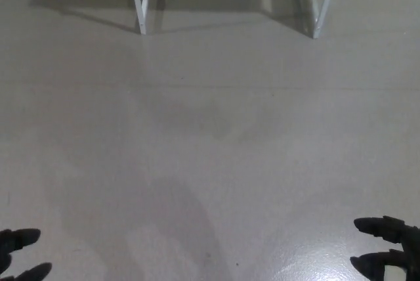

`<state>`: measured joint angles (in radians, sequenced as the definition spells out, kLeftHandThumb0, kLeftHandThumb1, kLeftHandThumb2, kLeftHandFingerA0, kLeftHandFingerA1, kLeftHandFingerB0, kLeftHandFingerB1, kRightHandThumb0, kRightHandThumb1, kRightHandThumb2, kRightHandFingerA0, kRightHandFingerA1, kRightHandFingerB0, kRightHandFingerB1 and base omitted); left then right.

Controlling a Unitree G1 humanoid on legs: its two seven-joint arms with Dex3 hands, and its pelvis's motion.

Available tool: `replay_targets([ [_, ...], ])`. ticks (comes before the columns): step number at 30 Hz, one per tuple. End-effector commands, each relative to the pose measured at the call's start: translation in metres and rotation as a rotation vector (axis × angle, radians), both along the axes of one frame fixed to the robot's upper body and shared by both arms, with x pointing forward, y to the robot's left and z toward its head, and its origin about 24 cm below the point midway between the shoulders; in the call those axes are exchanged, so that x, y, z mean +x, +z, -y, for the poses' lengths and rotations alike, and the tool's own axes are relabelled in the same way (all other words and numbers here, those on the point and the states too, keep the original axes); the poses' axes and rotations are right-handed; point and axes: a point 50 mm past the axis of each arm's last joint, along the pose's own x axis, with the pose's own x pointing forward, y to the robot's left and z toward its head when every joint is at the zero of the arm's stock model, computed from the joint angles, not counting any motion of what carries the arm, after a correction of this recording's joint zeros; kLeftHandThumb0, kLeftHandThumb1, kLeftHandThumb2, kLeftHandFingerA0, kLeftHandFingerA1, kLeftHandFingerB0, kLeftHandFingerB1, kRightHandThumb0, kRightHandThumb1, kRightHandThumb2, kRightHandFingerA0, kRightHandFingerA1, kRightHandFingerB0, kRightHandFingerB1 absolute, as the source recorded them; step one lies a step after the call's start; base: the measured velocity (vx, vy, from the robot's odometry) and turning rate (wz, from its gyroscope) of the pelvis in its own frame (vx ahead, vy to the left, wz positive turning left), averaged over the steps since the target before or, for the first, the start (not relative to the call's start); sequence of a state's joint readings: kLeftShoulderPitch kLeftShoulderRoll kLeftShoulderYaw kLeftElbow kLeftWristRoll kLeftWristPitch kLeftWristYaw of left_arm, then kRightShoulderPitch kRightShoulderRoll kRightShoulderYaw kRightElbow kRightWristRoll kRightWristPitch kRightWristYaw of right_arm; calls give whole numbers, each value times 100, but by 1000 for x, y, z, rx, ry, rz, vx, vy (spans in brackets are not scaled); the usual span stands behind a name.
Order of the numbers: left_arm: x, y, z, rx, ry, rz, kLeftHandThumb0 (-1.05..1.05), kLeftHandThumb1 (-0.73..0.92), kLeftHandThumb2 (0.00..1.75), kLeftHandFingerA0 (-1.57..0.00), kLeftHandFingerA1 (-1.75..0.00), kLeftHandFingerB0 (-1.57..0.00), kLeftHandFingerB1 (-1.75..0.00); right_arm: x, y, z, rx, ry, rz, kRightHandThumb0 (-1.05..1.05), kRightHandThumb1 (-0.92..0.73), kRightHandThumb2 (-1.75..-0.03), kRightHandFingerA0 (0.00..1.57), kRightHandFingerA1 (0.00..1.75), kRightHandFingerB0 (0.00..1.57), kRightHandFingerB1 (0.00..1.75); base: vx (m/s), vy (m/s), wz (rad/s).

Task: The robot walk towards a table in front and click the button on the base of the boilling pot using its left middle finger

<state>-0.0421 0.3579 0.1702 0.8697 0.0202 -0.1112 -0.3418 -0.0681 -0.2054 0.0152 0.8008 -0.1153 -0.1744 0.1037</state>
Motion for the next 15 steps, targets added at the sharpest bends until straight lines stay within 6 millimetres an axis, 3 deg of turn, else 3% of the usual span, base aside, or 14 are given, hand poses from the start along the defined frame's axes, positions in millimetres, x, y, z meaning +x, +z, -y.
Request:
replay_targets([
  [1, -9, 0, -3, -38, -35, 7, -36, 49, 55, -43, -40, -41, -34, -11, -1, 8, 14, 9, 9, -25, -43, -53, 69, 46, 51, 41, 89, -9, 1],
  [10, -46, -16, 2, -33, -52, -78, -42, 42, 67, -41, -47, -37, -42, -52, -17, 11, 15, 12, -71, -25, -44, -53, 68, 46, 50, 40, 49, -6, 0],
  [14, -64, -22, 4, -39, -48, -118, -42, 42, 66, -42, -47, -37, -42, -70, -23, 12, 0, 14, -110, -25, -44, -53, 69, 46, 51, 41, 0, 0, 0],
  [15, -65, -23, 6, -30, -59, -128, -35, 50, 56, -47, -40, -41, -34, -71, -24, 14, -1, 15, -117, -26, -43, -53, 68, 46, 51, 41, 0, 0, 0],
])
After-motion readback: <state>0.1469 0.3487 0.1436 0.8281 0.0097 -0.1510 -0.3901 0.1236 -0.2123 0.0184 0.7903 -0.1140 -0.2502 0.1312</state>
